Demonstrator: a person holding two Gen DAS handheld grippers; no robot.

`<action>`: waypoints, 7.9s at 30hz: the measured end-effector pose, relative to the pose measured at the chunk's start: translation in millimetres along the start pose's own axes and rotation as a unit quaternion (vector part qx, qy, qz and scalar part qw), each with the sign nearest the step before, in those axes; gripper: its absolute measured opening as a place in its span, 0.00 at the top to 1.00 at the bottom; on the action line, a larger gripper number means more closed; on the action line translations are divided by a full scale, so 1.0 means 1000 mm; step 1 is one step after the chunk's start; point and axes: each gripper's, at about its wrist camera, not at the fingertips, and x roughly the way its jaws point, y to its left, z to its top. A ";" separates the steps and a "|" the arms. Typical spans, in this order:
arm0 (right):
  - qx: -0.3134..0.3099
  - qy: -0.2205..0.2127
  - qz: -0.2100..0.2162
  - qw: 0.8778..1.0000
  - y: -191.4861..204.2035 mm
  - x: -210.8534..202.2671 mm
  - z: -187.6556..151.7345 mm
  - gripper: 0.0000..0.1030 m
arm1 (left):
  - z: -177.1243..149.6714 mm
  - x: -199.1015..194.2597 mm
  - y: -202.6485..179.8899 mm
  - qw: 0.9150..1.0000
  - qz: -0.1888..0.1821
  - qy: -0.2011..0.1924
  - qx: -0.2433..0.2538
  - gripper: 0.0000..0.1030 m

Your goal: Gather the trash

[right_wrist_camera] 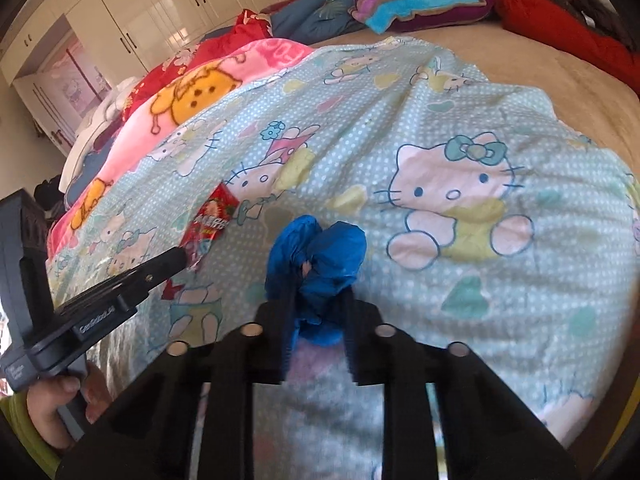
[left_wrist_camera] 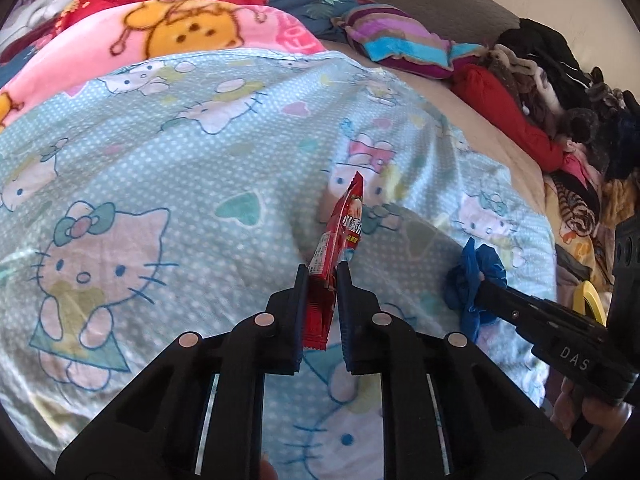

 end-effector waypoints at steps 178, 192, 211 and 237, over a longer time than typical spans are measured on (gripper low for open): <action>0.020 -0.357 -0.233 0.904 0.019 -0.316 -0.196 0.06 | -0.112 -0.196 -0.157 0.962 -0.079 -0.182 0.189 0.11; 0.011 -0.374 -0.261 0.890 0.014 -0.298 -0.208 0.06 | -0.132 -0.194 -0.146 0.957 -0.081 -0.212 0.181 0.10; 0.010 -0.373 -0.259 0.891 0.014 -0.297 -0.208 0.06 | -0.132 -0.188 -0.145 0.960 -0.074 -0.204 0.178 0.10; 0.012 -0.373 -0.258 0.891 0.013 -0.298 -0.207 0.06 | -0.131 -0.189 -0.145 0.960 -0.074 -0.204 0.178 0.10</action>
